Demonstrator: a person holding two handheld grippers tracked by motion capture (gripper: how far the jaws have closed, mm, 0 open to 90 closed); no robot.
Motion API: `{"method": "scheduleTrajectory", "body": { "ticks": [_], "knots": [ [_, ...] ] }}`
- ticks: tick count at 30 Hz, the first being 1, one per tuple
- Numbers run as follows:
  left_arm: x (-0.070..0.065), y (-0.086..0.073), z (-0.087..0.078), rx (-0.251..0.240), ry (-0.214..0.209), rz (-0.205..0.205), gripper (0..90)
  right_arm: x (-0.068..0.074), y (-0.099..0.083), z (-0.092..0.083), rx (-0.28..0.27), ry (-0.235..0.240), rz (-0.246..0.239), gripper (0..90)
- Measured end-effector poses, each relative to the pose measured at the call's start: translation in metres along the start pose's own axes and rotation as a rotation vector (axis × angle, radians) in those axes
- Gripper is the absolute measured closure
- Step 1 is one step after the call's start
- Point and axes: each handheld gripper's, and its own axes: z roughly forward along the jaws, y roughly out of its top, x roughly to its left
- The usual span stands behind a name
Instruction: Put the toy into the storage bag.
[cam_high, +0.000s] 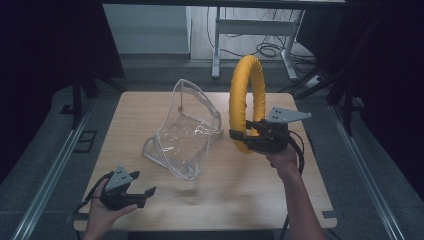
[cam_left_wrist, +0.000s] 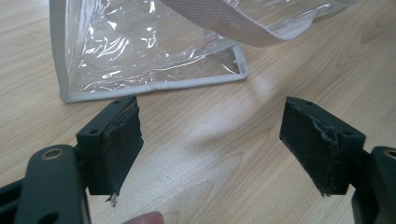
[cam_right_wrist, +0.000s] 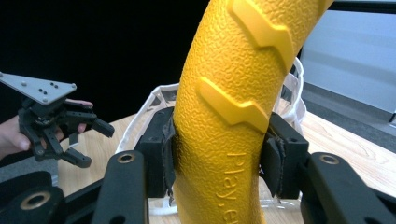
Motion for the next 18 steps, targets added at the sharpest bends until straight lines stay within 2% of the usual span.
{"method": "scheduleTrajectory", "body": {
  "ticks": [9,18],
  "knots": [
    [0.0,0.0,0.0,-0.001,-0.003,-0.001,20.7,0.005,0.006,0.005,-0.043,0.003,-0.005,51.5],
    [0.0,0.0,0.0,0.001,-0.001,0.001,20.7,0.014,0.019,0.007,-0.13,0.034,-0.018,51.4]
  ]
}}
